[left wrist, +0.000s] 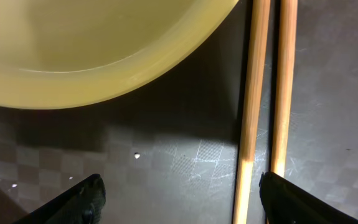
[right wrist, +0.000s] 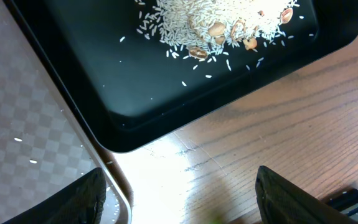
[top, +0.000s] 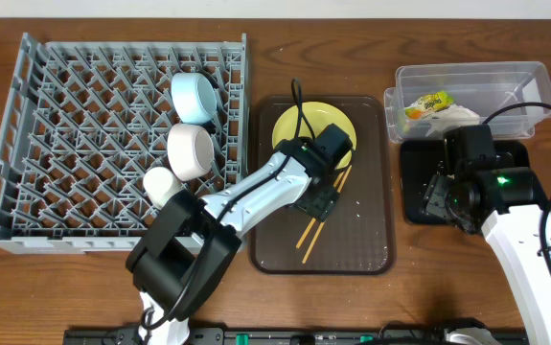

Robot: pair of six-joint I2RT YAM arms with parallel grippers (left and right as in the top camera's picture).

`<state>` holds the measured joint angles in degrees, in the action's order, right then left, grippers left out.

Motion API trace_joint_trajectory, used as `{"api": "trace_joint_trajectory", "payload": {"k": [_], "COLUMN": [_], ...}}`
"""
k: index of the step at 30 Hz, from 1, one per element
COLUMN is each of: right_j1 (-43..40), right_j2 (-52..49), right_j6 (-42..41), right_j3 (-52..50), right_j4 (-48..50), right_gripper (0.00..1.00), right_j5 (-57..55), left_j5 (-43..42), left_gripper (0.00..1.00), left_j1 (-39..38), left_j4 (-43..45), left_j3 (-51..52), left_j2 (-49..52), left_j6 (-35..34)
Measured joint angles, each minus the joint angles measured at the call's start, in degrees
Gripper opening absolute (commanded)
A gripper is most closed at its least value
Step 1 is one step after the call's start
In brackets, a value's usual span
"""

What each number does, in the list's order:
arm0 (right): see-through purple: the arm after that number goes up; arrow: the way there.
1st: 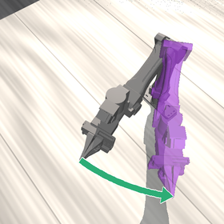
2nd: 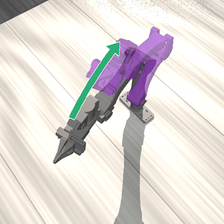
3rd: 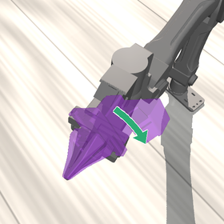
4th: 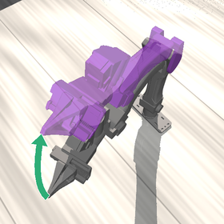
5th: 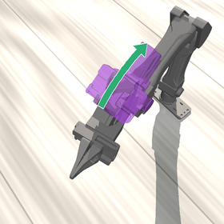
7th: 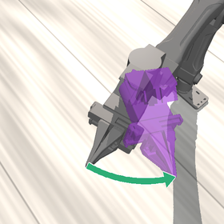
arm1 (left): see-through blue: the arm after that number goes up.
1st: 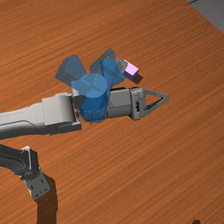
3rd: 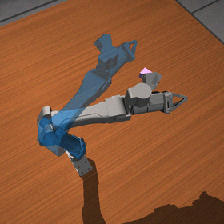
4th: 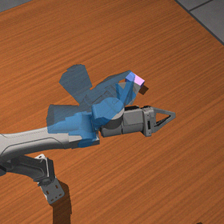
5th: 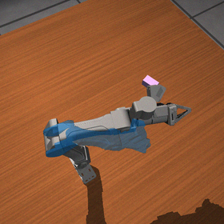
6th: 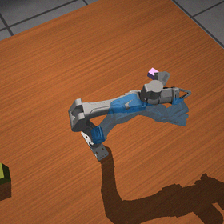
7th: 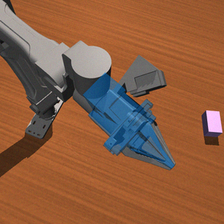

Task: Sort waste into correct bins and load items into the dishwasher rack
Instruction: 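Grasp one wooden chopstick with the left gripper and lift it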

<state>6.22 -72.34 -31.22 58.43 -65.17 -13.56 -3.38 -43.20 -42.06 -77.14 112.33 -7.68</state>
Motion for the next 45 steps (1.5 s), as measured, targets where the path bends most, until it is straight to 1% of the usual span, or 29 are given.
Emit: {"api": "trace_joint_trajectory", "payload": {"k": [8, 10, 12, 13, 15, 16, 17, 21, 24, 25, 27, 31, 40, 43, 45], "right_j1": [0.0, 0.0, 0.0, 0.0, 0.0, 0.0, 0.0, 0.0, 0.0, 0.0, 0.0, 0.0, 0.0, 0.0, 0.0], "right_j2": [0.0, 0.0, 0.0, 0.0, 0.0, 0.0, 0.0, 0.0, 0.0, 0.0, 0.0, 0.0, 0.0, 0.0, 0.0], "right_j6": [0.0, 0.0, 0.0, 0.0, 0.0, 0.0, 0.0, 0.0, 0.0, 0.0, 0.0, 0.0, 0.0, 0.0, 0.0], "right_j3": [0.0, 0.0, 0.0, 0.0, 0.0, 0.0, 0.0, 0.0, 0.0, 0.0, 0.0, 0.0, 0.0, 0.0, 0.0], "right_j4": [0.0, 0.0, -0.2, -0.2, -0.2, -0.2, -0.2, -0.3, -0.4, -0.4, -0.4, -0.4, -0.4, -0.4, -0.4], "right_gripper": [0.75, 0.75, 0.75, 0.75, 0.75, 0.75, 0.75, 0.75, 0.75, 0.75, 0.75, 0.75, 0.75, 0.75, 0.75], "right_j5": [0.0, 0.0, 0.0, 0.0, 0.0, 0.0, 0.0, 0.0, 0.0, 0.0, 0.0, 0.0, 0.0, 0.0, 0.0], "left_j5": [0.4, 0.4, 0.3, 0.4, 0.3, 0.3, 0.3, -0.2, -0.8, -1.0, -1.6, -2.5, -3.4, -3.5, -3.6], "left_gripper": [0.8, 0.77, 0.68, 0.57, 0.42, 0.38, 0.34, 0.28, 0.19, 0.13, 0.09, 0.06, 0.06, 0.06, 0.06], "left_j1": [-1.0, -1.6, -1.9, -2.0, -2.3, -2.4, -2.5, -2.6, -2.6, -2.6, -2.6, -2.6, -2.6, -2.6, -2.6], "left_j4": [0.2, 0.4, 0.5, 0.5, 0.6, 0.6, 0.6, 0.5, 0.3, 0.2, -0.3, -1.7, -7.2, -7.9, -7.8], "left_j3": [0.0, 0.0, 0.0, 0.0, 0.0, 0.0, 0.0, 0.0, 0.0, 0.0, 0.0, 0.0, 0.2, 0.9, 0.9], "left_j2": [2.8, 3.5, 3.5, 3.5, 3.5, 3.5, 3.5, 3.5, 3.5, 3.5, 3.5, 3.5, 2.5, -0.8, -4.7], "left_j6": [0.0, 0.0, -0.1, -0.3, -0.2, -0.3, -0.3, 0.0, -0.1, -0.1, 0.1, 0.2, 1.6, 2.7, 3.5]}}
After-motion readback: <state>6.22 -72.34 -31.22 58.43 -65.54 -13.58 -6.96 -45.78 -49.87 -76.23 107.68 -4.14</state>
